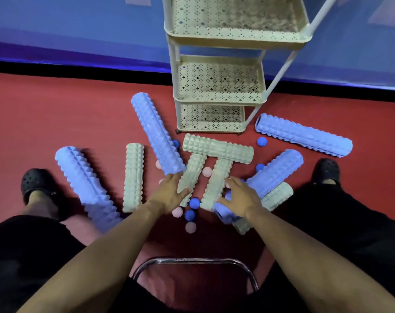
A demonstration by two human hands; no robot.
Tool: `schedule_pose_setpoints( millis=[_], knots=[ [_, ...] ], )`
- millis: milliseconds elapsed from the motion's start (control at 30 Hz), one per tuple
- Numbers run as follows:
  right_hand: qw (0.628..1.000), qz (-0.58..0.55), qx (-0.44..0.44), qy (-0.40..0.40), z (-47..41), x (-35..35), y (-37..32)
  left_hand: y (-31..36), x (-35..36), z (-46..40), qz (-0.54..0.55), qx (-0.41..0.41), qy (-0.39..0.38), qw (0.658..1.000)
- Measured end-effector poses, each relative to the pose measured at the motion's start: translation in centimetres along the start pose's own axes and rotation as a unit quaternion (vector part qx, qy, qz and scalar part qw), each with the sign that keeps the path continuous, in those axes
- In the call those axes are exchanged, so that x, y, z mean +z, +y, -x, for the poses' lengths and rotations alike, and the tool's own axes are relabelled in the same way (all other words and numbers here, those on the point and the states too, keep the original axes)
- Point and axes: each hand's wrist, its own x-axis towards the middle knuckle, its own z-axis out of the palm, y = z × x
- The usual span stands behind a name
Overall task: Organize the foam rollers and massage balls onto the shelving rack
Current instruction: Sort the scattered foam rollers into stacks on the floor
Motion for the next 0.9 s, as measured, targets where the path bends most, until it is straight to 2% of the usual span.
schedule_pose_setpoints(
  millis=[100,200,300,467,567,700,833,900],
  knots=[
    [0.998,-0.037,0.050,0.005,-0.4,1.1,3.5,2.7,3.0,-2.2,-0.009,-0.012,-0.039,0.999],
    [0.975,-0.168,0.141,0.030,-1.0,2.7,6.6,5.2,6.9,-4.6,-0.014,-0.005,-0.085,0.996],
    [0.904,-0.348,0.247,0.031,-2.2,3.8,8.9,8.0,10.2,-7.2,-0.001,-0.016,-0.128,0.992],
    [0.784,-0.531,0.306,0.098,-5.3,5.1,12.6,11.7,14.8,-12.4,0.014,-0.044,-0.171,0.984],
    [0.742,-0.578,0.320,0.117,-7.0,5.6,14.4,13.0,16.6,-15.0,0.033,-0.064,-0.180,0.981],
    [0.727,-0.575,0.366,0.083,-8.7,5.8,15.8,12.1,19.4,-18.4,0.067,-0.109,-0.171,0.977],
    [0.673,-0.619,0.398,0.075,-10.6,7.1,16.9,13.8,20.0,-18.9,0.096,-0.122,-0.177,0.972],
    [0.660,-0.630,0.402,0.074,-10.7,6.7,17.2,14.8,20.2,-19.2,0.103,-0.127,-0.179,0.970]
  ],
)
